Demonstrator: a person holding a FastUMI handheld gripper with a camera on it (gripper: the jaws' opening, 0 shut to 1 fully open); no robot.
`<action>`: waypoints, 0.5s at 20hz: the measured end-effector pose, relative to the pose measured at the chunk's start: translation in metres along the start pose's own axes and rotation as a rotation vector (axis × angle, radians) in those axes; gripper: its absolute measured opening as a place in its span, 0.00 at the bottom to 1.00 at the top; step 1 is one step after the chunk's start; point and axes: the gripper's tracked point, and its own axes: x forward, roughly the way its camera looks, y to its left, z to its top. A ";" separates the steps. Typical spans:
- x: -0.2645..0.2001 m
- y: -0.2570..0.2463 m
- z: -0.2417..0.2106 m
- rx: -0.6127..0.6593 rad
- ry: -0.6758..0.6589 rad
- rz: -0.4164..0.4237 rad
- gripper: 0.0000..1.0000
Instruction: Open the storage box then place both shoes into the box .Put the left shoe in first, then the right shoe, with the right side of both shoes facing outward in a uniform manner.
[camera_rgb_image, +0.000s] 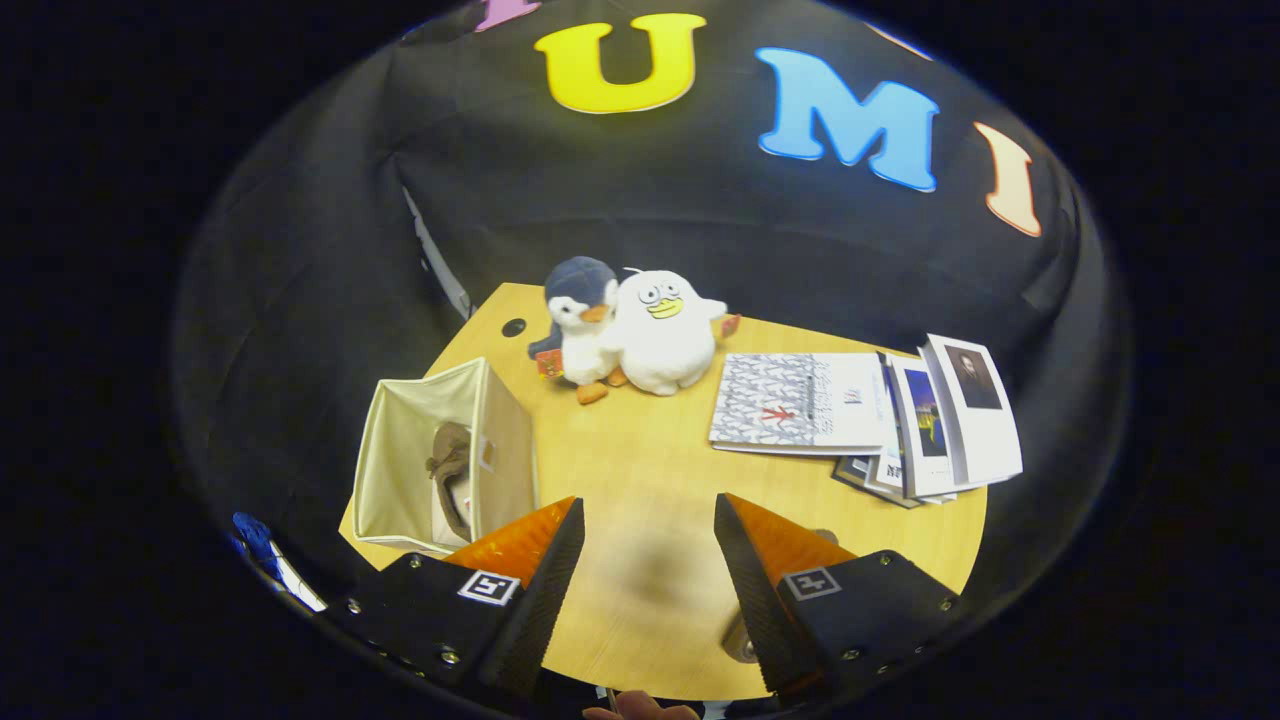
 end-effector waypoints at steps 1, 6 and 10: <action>-0.002 -0.012 -0.007 0.030 0.006 -0.013 0.81; -0.001 -0.064 -0.046 0.154 0.038 -0.057 0.81; 0.013 -0.101 -0.086 0.277 0.140 -0.066 0.81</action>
